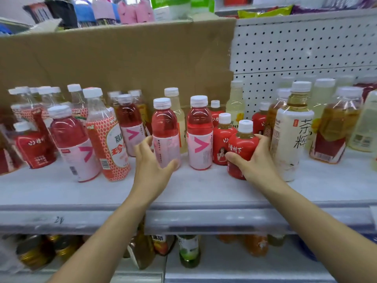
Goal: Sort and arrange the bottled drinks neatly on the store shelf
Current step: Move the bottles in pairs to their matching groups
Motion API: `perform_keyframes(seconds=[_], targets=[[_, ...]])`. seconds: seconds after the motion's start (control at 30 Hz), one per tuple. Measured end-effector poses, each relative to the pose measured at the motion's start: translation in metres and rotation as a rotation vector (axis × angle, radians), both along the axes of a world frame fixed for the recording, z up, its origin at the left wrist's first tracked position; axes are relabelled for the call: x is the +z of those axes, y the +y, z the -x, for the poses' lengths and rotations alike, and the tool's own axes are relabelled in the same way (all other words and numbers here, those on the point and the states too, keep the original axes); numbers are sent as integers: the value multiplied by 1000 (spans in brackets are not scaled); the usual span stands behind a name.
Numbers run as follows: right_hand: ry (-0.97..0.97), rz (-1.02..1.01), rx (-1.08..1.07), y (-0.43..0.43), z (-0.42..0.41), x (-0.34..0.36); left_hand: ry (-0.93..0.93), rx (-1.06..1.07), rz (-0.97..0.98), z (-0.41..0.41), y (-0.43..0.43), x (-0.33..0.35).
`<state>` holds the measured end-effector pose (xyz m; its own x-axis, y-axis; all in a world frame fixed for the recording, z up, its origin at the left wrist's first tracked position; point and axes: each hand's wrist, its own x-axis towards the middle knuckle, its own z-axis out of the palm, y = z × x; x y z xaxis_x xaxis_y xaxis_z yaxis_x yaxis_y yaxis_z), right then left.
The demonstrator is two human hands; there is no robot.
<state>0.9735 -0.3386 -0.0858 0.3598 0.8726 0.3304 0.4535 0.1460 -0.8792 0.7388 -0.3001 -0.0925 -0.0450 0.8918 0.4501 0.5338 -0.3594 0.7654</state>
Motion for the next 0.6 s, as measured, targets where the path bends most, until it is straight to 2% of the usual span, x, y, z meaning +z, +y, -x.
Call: perform_keyframes(seconds=[0.3,0.4,0.47,0.53,0.6], targets=[[-177,67,-47,37,1,0,-129,-85,126,0,27,2],[-428,-134,-115,35,14,2,-175,-115,133,-1,35,3],[-511,-305,-88,33,28,8,-200,-138,128,-2,39,5],[-449,-336,36,35,41,16,-214,-137,110,-5,44,9],[-301,-246,181,43,51,24,-213,-136,87,-7,49,14]])
